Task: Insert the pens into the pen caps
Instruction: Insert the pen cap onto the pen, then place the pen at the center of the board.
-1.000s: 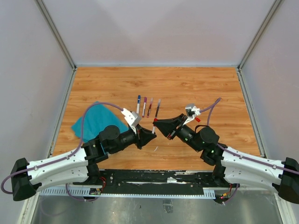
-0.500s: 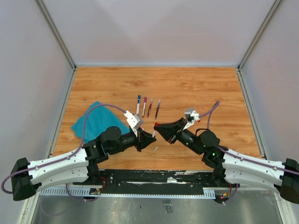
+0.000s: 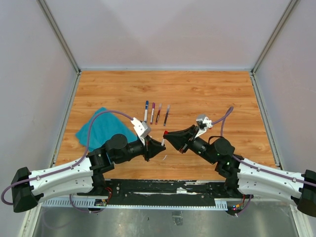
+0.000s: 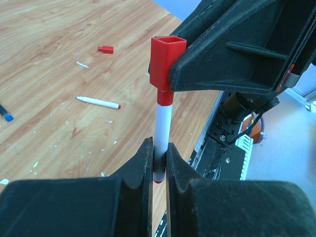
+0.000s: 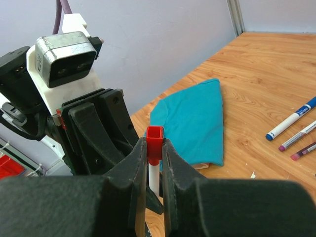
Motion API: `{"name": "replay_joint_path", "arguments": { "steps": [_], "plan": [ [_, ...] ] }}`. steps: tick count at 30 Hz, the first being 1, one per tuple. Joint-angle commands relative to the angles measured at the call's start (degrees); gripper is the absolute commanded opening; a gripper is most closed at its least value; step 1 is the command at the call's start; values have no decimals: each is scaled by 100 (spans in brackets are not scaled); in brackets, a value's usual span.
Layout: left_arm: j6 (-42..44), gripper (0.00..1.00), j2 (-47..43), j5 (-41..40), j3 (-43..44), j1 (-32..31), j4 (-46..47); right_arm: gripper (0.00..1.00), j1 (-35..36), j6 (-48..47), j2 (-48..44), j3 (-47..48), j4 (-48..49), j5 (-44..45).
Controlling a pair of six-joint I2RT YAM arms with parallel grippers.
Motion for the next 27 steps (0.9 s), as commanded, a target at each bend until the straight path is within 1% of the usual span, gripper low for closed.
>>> {"name": "replay_joint_path", "arguments": {
  "steps": [1,2,5,9,11,13,17,22,25,27],
  "plan": [
    [-5,0,-262,-804,172,139,1885,12,382,-35,-154,-113,-1494,-1004],
    [-12,1,-252,-800,140,144,1892,18,382,-59,-223,-61,-1521,-926],
    [5,1,-220,-738,88,145,1892,29,382,-198,-412,147,-1706,-697],
    [31,0,-171,-714,25,145,1797,51,382,-668,-655,490,-2119,-395],
    [8,0,-162,-730,-30,148,1767,56,382,-1018,-809,697,-2485,-170],
    [7,1,-177,-766,-74,150,1719,58,382,-1424,-974,861,-2859,74],
    [13,0,-246,-853,-148,146,1664,59,373,-1856,-1242,1067,-3544,510],
    [61,0,-293,-938,-177,151,1576,60,316,-1926,-1253,1276,-4267,1140],
    [72,1,-317,-969,-177,140,1519,60,81,-1826,-1088,1398,-4563,1141],
    [72,0,-342,-985,-177,137,1491,61,-291,-1664,-994,1414,-4618,780]
  ]
}}
